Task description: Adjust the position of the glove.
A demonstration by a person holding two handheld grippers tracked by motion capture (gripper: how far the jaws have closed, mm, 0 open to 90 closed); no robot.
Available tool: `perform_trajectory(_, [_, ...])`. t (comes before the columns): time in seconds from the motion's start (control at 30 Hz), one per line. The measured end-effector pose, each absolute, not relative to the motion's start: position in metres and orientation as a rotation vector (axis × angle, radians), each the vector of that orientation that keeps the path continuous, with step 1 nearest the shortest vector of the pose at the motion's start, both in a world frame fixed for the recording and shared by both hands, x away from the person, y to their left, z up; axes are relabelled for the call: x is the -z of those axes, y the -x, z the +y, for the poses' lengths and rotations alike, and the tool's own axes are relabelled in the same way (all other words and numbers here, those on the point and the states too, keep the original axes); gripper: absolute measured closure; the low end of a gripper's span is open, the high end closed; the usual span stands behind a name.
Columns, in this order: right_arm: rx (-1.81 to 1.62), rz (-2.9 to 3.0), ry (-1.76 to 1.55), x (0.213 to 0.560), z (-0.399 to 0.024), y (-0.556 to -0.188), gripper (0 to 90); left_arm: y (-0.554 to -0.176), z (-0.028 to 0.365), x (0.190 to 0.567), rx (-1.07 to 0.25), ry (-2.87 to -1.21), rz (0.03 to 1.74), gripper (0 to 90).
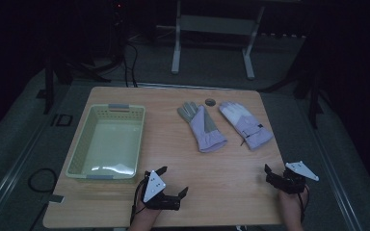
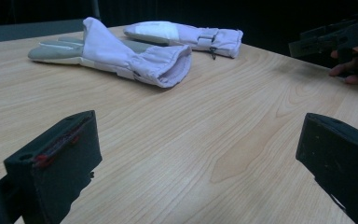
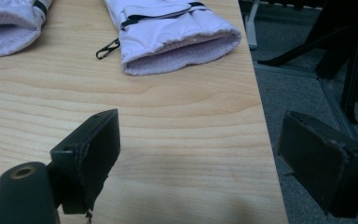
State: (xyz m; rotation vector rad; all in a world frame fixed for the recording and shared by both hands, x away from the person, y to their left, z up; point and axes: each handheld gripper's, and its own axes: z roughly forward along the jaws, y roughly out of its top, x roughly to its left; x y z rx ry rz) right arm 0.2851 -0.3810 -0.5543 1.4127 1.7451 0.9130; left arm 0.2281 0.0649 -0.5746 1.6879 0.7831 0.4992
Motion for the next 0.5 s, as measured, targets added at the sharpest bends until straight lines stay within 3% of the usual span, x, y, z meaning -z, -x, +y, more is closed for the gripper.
perform_trajectory(0.5, [-0.932,1.854,-1.533,0.54,-0.384,-0.288,12.7,-0.23,0.065,0.574,-0.497,-1.685,0.817,0.0])
